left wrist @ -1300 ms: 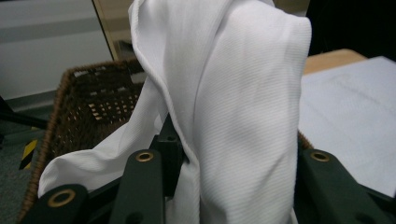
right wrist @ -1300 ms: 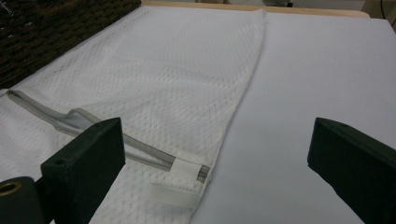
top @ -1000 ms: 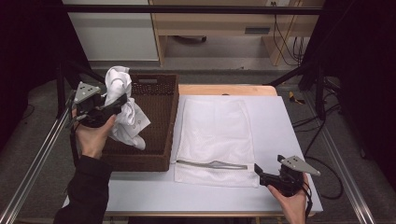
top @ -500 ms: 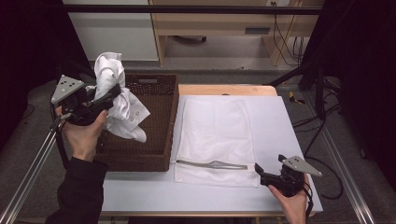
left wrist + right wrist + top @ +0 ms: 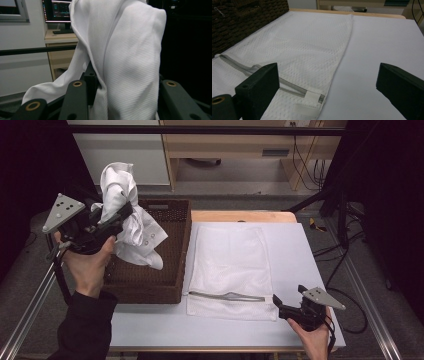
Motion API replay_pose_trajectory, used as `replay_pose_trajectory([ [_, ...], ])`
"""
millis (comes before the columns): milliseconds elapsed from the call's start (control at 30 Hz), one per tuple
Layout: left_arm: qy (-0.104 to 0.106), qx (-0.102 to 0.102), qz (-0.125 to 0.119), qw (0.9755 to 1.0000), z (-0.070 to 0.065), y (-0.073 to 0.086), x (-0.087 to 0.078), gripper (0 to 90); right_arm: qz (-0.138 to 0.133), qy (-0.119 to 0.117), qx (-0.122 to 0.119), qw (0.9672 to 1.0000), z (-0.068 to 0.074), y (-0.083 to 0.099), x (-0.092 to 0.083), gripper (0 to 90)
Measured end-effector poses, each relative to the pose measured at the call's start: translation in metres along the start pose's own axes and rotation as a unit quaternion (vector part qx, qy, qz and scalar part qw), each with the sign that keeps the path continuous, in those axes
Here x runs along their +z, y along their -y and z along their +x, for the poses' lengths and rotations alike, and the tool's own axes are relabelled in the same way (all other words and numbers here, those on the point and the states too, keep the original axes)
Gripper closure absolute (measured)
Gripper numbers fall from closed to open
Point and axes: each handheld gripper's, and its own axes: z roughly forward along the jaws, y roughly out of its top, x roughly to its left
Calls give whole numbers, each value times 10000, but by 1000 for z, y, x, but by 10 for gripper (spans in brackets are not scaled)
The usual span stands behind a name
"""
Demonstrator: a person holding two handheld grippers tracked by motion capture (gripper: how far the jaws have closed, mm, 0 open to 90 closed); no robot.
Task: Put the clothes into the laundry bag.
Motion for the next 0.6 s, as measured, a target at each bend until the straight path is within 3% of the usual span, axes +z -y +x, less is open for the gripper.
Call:
replay_pose_trajectory([
  [233,145,8,-104,9998,-16,-8,0,580,-36,-3,-14,10000,0,-1,-1,53],
  [533,522,116,-171,9984,-51,-13,5,579,-51,-19,-7,10000,0,-2,-2,54],
  [600,613,232,-221,9976,-61,-13,8,579,-36,-11,0,10000,0,-1,-3,54],
])
